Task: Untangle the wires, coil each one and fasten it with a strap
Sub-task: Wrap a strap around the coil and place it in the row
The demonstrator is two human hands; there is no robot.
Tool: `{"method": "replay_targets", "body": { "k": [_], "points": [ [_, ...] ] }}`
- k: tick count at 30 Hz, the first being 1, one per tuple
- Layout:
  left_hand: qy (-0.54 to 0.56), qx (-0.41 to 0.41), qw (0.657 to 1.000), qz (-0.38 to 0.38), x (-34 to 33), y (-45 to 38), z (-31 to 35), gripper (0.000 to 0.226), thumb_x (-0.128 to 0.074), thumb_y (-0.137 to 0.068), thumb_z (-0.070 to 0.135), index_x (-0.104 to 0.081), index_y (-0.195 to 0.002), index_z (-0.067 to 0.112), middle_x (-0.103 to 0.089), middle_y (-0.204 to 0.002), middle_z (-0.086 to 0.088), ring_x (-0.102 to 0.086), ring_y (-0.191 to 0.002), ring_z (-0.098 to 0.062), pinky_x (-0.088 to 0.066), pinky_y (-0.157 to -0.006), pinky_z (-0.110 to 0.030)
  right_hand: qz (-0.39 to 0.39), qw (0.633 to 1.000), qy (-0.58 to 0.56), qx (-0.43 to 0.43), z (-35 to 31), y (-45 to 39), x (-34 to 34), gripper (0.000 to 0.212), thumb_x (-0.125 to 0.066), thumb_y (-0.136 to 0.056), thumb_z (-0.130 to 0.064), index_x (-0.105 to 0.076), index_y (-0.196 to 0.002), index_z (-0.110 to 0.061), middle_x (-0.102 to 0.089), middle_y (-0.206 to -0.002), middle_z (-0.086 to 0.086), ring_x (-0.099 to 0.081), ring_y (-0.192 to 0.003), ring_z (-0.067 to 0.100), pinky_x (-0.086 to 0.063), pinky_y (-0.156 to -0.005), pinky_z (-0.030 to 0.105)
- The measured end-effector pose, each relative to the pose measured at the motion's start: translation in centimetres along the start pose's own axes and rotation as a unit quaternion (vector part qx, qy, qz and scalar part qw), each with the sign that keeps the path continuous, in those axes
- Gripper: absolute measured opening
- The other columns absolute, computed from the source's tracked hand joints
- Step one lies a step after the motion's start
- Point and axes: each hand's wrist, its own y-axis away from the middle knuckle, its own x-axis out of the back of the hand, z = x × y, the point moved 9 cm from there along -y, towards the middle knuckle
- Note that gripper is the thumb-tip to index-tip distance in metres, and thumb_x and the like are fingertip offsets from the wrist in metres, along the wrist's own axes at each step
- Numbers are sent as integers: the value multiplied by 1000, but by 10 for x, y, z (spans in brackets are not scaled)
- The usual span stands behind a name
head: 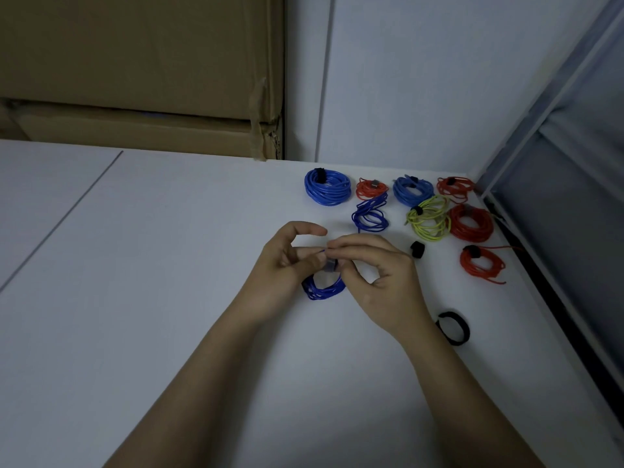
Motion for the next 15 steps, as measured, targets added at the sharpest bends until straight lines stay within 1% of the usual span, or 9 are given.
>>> {"method": "replay_targets", "body": {
  "k": [2,4,6,8,9,12,14,15],
  "points": [
    [21,0,1000,-9,-1,-1,1,28,-50,-93,-7,-51,-113,13,-76,-87,-4,-73,-83,-15,-50,-70,-14,3,1000,-5,5,-2,-1,1,23,-61,-79,6,-75,-94,-5,-69,-99,6,-65,-93,13,-52,-86,26],
    [31,1,999,-13,0,-1,1,30,-52,-93,-5,-52,-115,15,-76,-89,-4,-72,-84,-15,-50,-71,-14,9,1000,0,15,-5,-1,3,23,-61,-79,7,-75,-92,-5,-70,-98,5,-65,-92,14,-52,-86,27],
    [35,1,999,-18,-2,-1,1,32,-56,-91,1,-53,-117,18,-76,-91,-3,-72,-88,-15,-50,-72,-14,18,1000,-1,16,-6,-2,6,21,-61,-79,8,-75,-90,-4,-70,-95,4,-65,-91,15,-53,-85,31],
    [40,3,999,-25,-5,0,0,39,-63,-85,7,-53,-120,20,-76,-93,-5,-72,-92,-17,-51,-75,-16,26,1000,-9,8,-3,-3,8,20,-60,-80,8,-74,-89,-3,-70,-93,4,-65,-90,17,-53,-83,35],
    [41,5,999,-24,-5,0,-1,43,-66,-82,7,-54,-122,21,-75,-94,-7,-72,-93,-18,-52,-76,-17,28,1000,-11,7,-2,-2,8,19,-60,-80,8,-73,-90,-3,-70,-93,4,-65,-90,17,-54,-82,36],
    [14,-1,1000,-11,-4,-1,-3,45,-66,-85,-3,-55,-122,19,-75,-96,-9,-71,-95,-22,-53,-77,-21,32,999,-21,1,1,1,6,22,-61,-83,7,-71,-97,-5,-69,-95,2,-65,-90,15,-53,-82,32],
    [-5,-14,1000,0,-2,-1,-2,42,-64,-86,-5,-56,-120,19,-75,-95,-7,-71,-95,-21,-54,-76,-22,32,998,-47,-31,8,3,4,30,-61,-85,7,-67,-108,-12,-69,-100,2,-66,-95,12,-53,-86,30],
    [-13,-21,1000,5,-1,0,-1,41,-63,-86,-5,-56,-118,19,-76,-93,-6,-71,-94,-19,-54,-76,-21,34,998,-45,-31,8,3,3,32,-60,-86,7,-66,-110,-13,-69,-103,2,-66,-97,12,-53,-86,30]
  ]
}}
